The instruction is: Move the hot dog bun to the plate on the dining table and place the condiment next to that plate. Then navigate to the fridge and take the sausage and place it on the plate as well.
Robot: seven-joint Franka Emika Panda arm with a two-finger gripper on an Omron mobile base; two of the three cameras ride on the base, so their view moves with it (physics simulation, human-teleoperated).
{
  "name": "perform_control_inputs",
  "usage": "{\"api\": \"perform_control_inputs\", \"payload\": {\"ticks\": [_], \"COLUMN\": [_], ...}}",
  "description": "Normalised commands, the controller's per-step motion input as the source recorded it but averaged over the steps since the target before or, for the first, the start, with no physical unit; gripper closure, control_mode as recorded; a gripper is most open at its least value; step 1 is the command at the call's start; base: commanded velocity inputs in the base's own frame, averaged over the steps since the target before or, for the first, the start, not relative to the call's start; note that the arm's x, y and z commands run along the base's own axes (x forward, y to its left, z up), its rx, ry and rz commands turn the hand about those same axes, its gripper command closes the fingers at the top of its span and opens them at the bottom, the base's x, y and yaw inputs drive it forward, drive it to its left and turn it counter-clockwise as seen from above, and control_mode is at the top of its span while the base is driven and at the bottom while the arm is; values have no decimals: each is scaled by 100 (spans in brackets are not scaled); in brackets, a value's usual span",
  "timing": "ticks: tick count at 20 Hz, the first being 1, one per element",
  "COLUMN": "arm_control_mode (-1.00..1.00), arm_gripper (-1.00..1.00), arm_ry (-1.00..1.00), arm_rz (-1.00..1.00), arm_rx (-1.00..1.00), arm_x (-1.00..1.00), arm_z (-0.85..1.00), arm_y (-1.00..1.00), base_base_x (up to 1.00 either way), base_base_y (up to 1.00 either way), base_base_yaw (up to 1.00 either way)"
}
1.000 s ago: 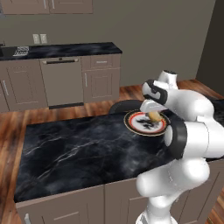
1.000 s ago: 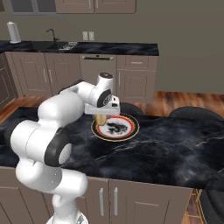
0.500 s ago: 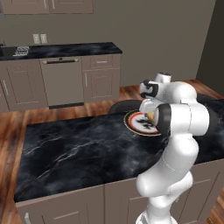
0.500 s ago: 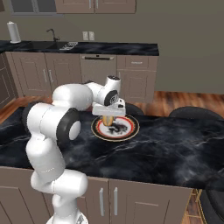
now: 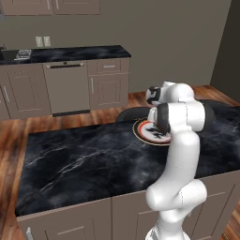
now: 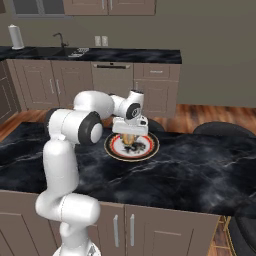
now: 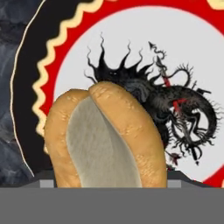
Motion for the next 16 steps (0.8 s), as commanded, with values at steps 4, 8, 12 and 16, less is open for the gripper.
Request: {"api": "perform_control_inputs", "payload": {"ticks": [4,8,12,16], "arm_control_mode": [-100,-100,-100,-100], "arm_gripper": [100,100,100,-100], "arm_ry": [8,5,7,2], "arm_rz": [0,0,0,0], "arm_rx": [0,0,0,0], "arm_x": [30,26,27,8], "arm_z": [-33,-34,-35,-36], "arm_y": [-5,-5,-4,-1], "base_base_x": [0,0,0,0], "base_base_y": [0,0,0,0], "base_base_yaw": [0,0,0,0]}}
